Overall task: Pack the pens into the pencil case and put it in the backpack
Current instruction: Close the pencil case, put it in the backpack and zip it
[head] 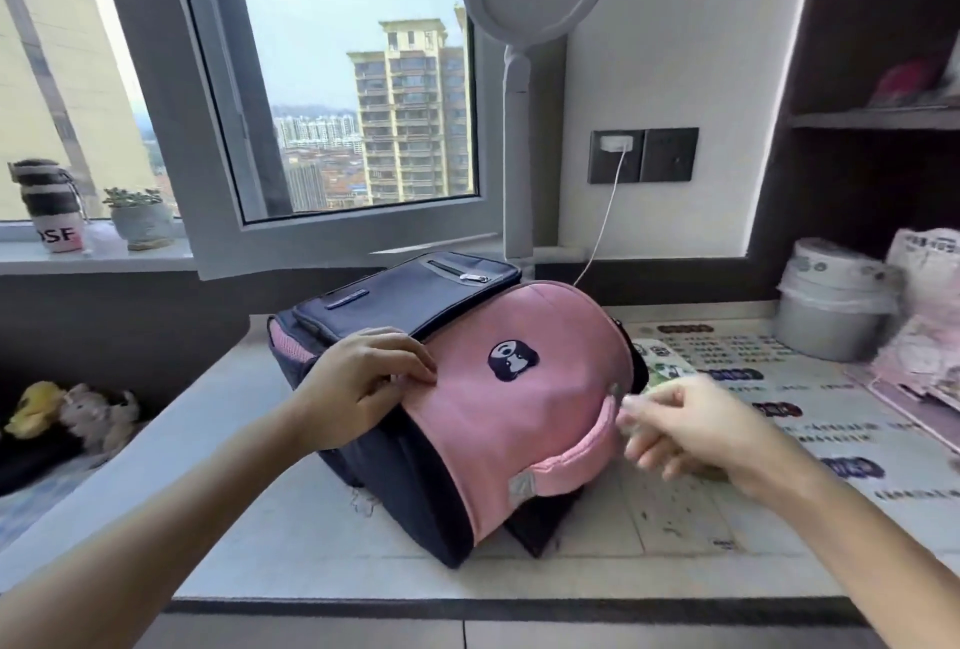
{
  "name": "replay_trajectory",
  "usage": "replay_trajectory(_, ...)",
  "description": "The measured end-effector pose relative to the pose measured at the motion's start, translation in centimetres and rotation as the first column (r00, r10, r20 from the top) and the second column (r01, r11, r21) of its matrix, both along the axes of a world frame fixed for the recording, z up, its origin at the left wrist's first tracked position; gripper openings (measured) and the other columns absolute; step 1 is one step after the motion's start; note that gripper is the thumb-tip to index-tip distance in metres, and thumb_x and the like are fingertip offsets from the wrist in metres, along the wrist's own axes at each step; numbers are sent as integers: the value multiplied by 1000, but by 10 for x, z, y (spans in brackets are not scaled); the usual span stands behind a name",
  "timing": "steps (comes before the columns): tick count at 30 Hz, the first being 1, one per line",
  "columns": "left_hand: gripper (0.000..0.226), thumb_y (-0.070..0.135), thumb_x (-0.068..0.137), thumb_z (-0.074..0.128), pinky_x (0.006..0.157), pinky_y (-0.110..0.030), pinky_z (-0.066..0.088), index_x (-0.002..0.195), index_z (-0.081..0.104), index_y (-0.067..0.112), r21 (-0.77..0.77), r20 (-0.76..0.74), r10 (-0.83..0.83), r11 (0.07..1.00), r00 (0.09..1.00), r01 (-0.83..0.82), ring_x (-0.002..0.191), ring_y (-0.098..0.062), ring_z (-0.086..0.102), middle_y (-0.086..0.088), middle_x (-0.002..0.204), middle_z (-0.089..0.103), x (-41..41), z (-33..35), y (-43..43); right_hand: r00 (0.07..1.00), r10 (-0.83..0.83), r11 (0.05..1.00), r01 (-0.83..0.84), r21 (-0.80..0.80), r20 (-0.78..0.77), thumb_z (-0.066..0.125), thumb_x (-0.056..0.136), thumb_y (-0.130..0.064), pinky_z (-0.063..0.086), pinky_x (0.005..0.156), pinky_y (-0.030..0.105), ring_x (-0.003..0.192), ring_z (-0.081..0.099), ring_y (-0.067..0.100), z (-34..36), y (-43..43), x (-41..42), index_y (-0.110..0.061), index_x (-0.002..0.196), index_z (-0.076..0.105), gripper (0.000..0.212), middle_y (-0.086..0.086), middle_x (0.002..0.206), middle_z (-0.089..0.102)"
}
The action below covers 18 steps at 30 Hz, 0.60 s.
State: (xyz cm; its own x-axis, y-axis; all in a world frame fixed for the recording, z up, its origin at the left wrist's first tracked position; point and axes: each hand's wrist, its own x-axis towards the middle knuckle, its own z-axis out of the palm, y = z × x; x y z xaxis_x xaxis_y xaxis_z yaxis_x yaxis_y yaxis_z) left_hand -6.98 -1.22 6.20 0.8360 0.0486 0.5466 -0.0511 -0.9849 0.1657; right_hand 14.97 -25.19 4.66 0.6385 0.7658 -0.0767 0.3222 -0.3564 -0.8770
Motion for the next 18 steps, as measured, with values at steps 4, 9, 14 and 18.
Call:
replay_trajectory(4, 36, 16, 66, 40, 80, -28, 48, 77, 74, 14, -97, 61, 14, 995, 998, -8, 88, -9, 62, 6, 89, 70, 7, 4, -3, 907, -221, 970, 241, -12, 360, 56, 89, -15, 48, 87, 35, 102, 61, 26, -24, 19, 53, -10, 128, 53, 40, 10, 112, 64)
replay_trajectory(9, 35, 40, 74, 52, 88, -31, 46, 97, 67, 19, -206, 277, 262, 956, 924, -209, 102, -12, 56, 11, 108, 61, 22, 7, 7, 987, -147, 948, 121, 295, 69, 41, 99, -15, 42, 86, 14, 105, 55, 11, -39, 57, 66, -12, 121, 57, 27, -4, 113, 59)
replay_trajectory(14, 56, 67, 72, 37, 77, -20, 35, 106, 66, 33, -159, 106, 490, 867, 865, -472, 107, -7, 57, 20, 111, 65, 25, 5, 17, 995, -34, 950, 2, 312, 94, 44, 98, -17, 46, 74, 24, 92, 63, 15, -17, 76, 93, -19, 110, 66, 25, -1, 101, 69)
replay_trajectory(18, 61, 73, 74, 36, 83, 0, 33, 102, 69, 31, -143, 136, 363, 928, 922, -344, 102, 8, 53, 57, 86, 46, 21, 1, 27, 957, 269, 954, -250, 168, -106, 43, 98, -12, 42, 69, 30, 83, 58, 14, -3, 72, 118, -33, 127, 50, 36, 3, 111, 65)
